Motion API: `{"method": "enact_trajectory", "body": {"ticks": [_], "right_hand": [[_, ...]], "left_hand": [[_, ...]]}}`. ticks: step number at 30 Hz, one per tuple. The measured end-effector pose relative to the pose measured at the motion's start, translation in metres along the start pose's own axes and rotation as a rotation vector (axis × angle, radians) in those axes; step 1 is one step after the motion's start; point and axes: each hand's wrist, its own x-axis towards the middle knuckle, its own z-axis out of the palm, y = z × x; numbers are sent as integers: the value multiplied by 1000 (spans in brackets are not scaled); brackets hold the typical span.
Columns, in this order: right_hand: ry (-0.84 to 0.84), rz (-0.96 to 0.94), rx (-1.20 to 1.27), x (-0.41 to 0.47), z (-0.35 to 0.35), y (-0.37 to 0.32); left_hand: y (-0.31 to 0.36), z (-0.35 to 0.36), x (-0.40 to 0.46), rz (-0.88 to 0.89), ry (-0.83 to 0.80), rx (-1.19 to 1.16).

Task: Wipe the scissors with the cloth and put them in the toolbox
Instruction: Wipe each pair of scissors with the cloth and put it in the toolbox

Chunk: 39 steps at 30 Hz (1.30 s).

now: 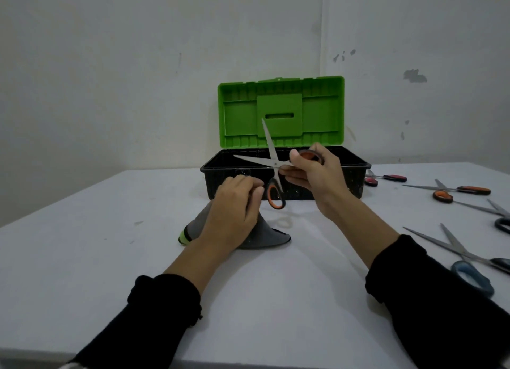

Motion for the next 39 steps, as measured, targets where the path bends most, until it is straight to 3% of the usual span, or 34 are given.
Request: {"method": "enact_trajectory", "body": {"ticks": [4, 7, 11, 13, 20, 24, 27, 34, 36, 39], "right_hand": [[-39, 26, 116, -4, 10, 0], [-33, 61, 64, -3, 13, 5], [7, -202, -649, -3, 8, 15], [33, -368, -852, -4, 7, 16], [12, -328, -887, -4, 9, 17], [92, -424, -763, -5, 12, 15], [96, -485, -832, -10, 13, 15], [28, -406, -946, -8, 9, 17], [52, -407, -963, 0, 1, 13], [78, -408, -1041, 23, -18, 6]], "left_hand": [[4, 5, 4, -96, -2, -131], [1, 5, 8, -271, 2, -289], [-3, 4, 8, -417, -25, -471], [-5, 3, 8, -447, -36, -519], [-3, -2, 8, -448, -25, -605], [-3, 0, 12, -500, 43, -642], [-5, -1, 12, -540, 58, -642], [0, -2, 13, -510, -8, -674], [0, 1, 16, -484, -22, -629], [1, 16, 25, -342, -79, -312]]}}
